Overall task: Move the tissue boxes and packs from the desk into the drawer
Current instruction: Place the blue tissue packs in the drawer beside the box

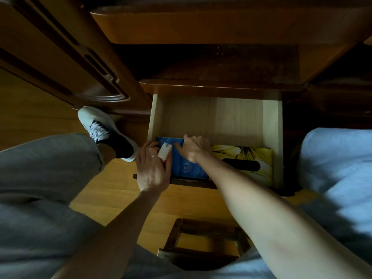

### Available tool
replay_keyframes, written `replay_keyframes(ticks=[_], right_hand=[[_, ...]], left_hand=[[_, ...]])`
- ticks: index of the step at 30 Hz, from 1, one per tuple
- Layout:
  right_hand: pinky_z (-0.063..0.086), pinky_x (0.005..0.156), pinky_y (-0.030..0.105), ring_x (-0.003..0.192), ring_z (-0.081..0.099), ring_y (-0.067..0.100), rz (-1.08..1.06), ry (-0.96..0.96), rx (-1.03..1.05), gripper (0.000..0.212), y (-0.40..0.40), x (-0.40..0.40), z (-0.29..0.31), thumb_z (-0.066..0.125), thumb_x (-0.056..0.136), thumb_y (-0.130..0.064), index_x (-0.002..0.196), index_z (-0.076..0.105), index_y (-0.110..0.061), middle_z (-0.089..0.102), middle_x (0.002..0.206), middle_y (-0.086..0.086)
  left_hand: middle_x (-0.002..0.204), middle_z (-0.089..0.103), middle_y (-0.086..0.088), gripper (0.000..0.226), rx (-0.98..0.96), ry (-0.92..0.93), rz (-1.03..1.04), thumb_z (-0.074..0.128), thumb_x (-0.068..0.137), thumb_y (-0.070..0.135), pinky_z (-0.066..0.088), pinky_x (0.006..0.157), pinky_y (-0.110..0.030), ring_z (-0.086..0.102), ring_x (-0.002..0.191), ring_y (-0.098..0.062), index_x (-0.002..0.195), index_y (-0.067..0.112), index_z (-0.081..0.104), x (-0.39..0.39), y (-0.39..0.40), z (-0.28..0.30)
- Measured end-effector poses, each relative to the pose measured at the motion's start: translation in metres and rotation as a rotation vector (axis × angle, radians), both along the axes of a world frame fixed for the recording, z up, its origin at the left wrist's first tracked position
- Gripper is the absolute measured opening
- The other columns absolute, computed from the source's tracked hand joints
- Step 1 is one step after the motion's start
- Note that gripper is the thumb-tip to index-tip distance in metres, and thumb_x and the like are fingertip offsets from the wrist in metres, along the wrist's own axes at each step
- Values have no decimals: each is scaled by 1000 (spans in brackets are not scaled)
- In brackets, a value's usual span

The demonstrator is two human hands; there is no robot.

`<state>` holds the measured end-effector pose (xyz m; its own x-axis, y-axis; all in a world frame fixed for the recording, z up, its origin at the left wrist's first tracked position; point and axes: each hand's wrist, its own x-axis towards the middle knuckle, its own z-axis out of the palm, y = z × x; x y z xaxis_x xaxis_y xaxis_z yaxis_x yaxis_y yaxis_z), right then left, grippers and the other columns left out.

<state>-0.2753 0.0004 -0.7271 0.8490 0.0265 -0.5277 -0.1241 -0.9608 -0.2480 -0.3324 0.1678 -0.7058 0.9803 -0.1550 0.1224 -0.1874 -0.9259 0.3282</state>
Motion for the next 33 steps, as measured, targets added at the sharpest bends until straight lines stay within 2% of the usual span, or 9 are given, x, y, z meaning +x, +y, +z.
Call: replay_keyframes(ticks=[3, 7, 10, 15, 17, 23, 26, 30, 33], right_hand=[[44, 76, 42, 109, 65, 36, -31, 58, 51, 71, 0, 3, 4, 27, 100, -71, 126, 58, -14, 69, 121, 16], [42, 107, 48, 136, 48, 34, -233, 200, 461, 64, -15, 3, 17, 46, 105, -52, 154, 38, -12, 46, 154, 16], [50, 97, 40, 117, 61, 24, -350, -20, 601, 48, -33, -1, 37, 53, 104, -46, 142, 51, -18, 59, 138, 8], [60, 78, 29, 90, 75, 16, -392, 263, 922, 46, -39, -15, 71, 52, 93, -70, 114, 64, -31, 77, 103, -2], [59, 71, 23, 87, 76, 10, -422, 206, 970, 30, -36, -23, 72, 63, 93, -59, 111, 65, -35, 76, 102, -6], [54, 64, 21, 92, 70, 11, -632, 64, 909, 31, -48, -25, 68, 60, 101, -19, 131, 59, -28, 68, 117, -1], [56, 67, 22, 97, 63, 10, -690, 13, 842, 34, -56, -16, 58, 53, 104, -13, 135, 53, -26, 57, 121, 0], [59, 93, 46, 111, 64, 23, -672, 18, 731, 35, -49, 8, 38, 52, 105, -13, 137, 55, -26, 60, 127, 5], [60, 82, 34, 110, 62, 20, -601, -1, 672, 33, -38, 29, 22, 50, 107, -14, 137, 56, -26, 61, 131, 6]], left_hand=[[123, 62, -8, 40, 16, 27, 13, 48, 103, 45, 34, 114, -44, 45, 135, -28, 112, 8, 60, 1, -1, 4], [119, 59, -8, 33, -65, 7, 2, 59, 99, 41, 39, 106, -44, 51, 121, -29, 110, 10, 60, 3, -3, 14], [117, 56, -9, 29, -94, -23, 42, 70, 93, 32, 48, 93, -41, 51, 111, -27, 113, 12, 64, 9, -2, 25], [119, 55, -5, 33, -189, -115, -76, 77, 84, 14, 54, 79, -28, 56, 112, -22, 116, 14, 69, 15, -9, 44], [120, 57, -5, 39, -191, -134, -166, 75, 81, 3, 56, 79, -30, 56, 112, -23, 118, 14, 68, 14, -13, 48], [138, 56, -8, 63, -137, -70, -255, 65, 86, 5, 56, 76, -28, 61, 111, -23, 145, 12, 47, 10, -7, 48], [139, 53, -10, 55, -151, -2, -9, 67, 85, 9, 53, 96, -43, 52, 125, -28, 138, 10, 52, 25, 8, 43], [128, 57, -13, 33, -182, 181, 194, 53, 101, 29, 52, 88, -45, 58, 112, -32, 128, 12, 56, 45, 18, 35], [116, 60, -11, 33, -74, 355, 226, 34, 106, 39, 50, 77, -42, 61, 103, -33, 119, 14, 51, 40, 16, 17]])
